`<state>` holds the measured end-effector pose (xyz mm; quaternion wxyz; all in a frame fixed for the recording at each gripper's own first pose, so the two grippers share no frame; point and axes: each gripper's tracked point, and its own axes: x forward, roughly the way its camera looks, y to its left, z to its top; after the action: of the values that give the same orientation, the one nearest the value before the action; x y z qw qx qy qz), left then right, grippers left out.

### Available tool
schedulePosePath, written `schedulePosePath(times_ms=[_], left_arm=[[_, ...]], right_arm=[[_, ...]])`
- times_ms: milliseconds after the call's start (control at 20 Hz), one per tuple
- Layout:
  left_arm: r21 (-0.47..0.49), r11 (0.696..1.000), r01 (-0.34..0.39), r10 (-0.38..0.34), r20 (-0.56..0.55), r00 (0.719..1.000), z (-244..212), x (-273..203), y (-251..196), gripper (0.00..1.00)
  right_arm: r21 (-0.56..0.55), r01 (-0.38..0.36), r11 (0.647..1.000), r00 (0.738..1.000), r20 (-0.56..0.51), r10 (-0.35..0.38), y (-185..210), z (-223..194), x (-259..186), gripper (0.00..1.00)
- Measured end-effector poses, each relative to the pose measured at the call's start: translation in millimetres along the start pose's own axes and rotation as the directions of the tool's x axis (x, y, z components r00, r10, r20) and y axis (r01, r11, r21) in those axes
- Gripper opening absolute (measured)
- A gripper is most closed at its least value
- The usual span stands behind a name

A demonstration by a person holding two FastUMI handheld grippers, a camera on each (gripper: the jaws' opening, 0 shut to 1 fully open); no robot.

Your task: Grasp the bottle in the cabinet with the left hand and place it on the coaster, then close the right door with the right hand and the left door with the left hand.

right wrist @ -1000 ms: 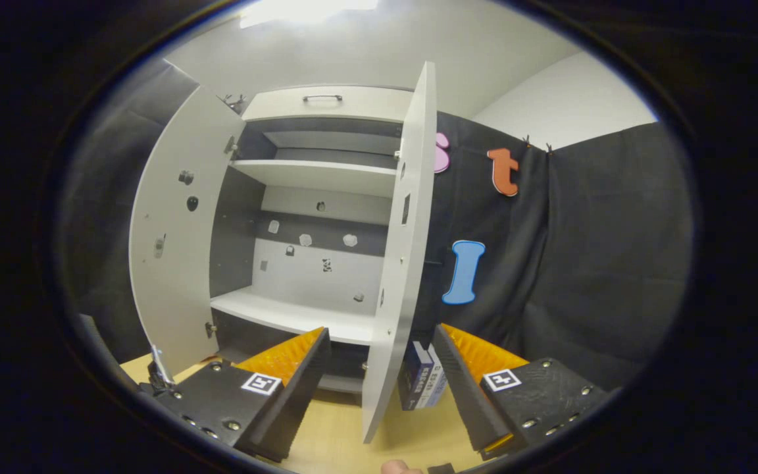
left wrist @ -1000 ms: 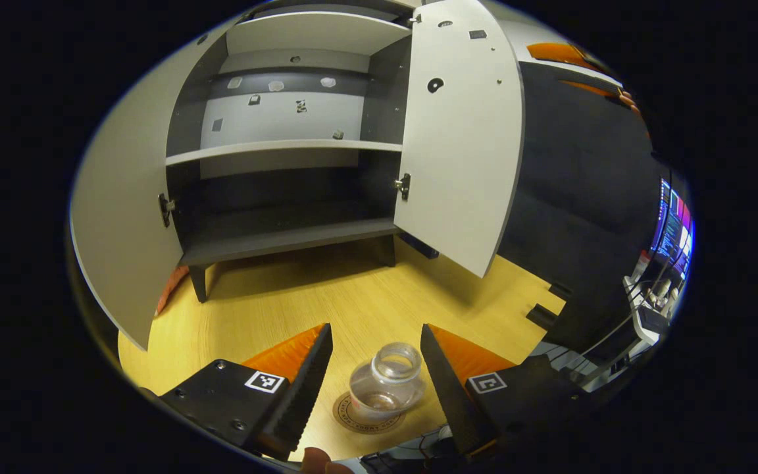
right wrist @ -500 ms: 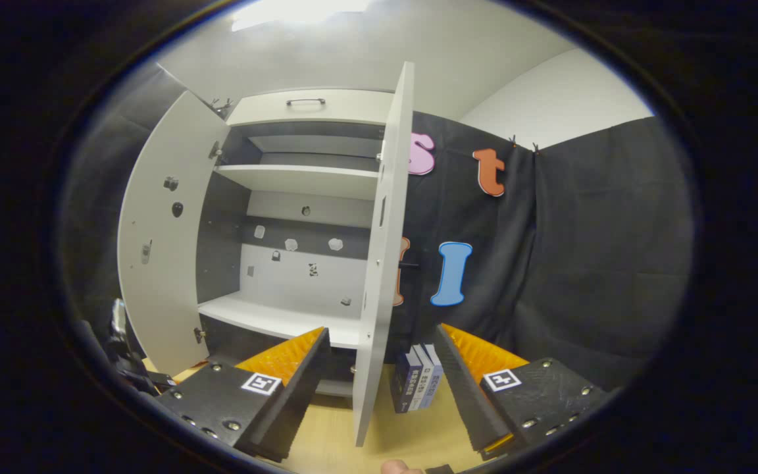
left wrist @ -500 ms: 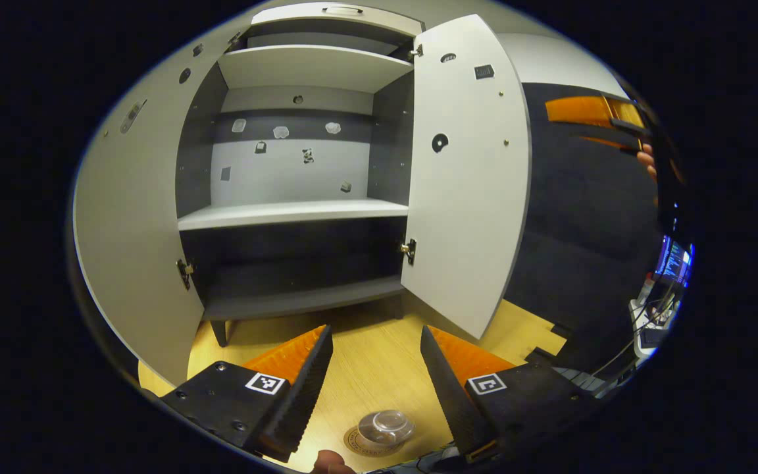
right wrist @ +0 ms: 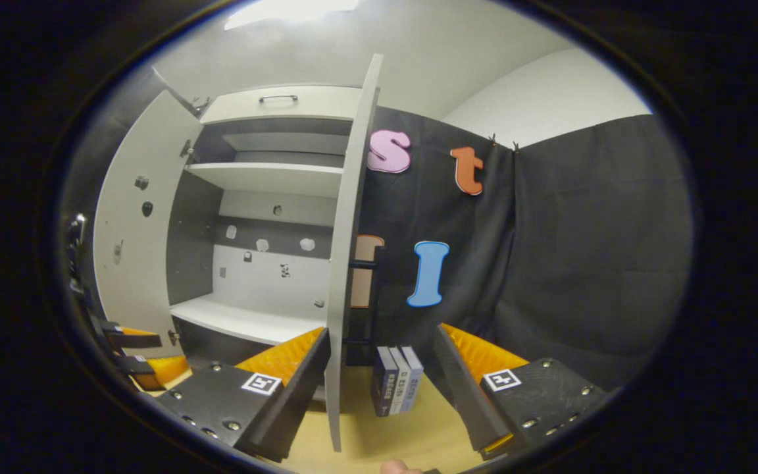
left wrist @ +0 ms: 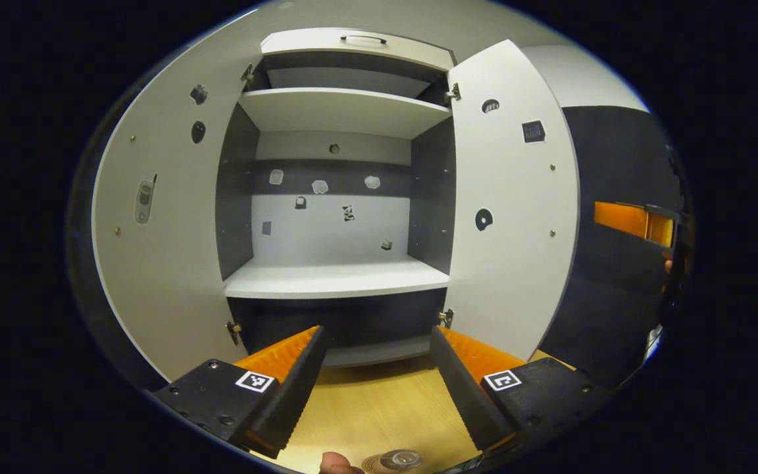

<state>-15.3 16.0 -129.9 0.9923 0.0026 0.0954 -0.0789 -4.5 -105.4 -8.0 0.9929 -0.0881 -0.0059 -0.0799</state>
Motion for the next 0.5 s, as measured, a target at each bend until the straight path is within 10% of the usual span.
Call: schedulePosePath(times_ms=[500], left_arm=[[-0.005,0.982,-0.186,0.186,0.015,0.982,14,-37,62,1.00]], right_arm=[[0.025,0.038,0.999,0.999,0.006,-0.038,-9,-4,31,0.96]])
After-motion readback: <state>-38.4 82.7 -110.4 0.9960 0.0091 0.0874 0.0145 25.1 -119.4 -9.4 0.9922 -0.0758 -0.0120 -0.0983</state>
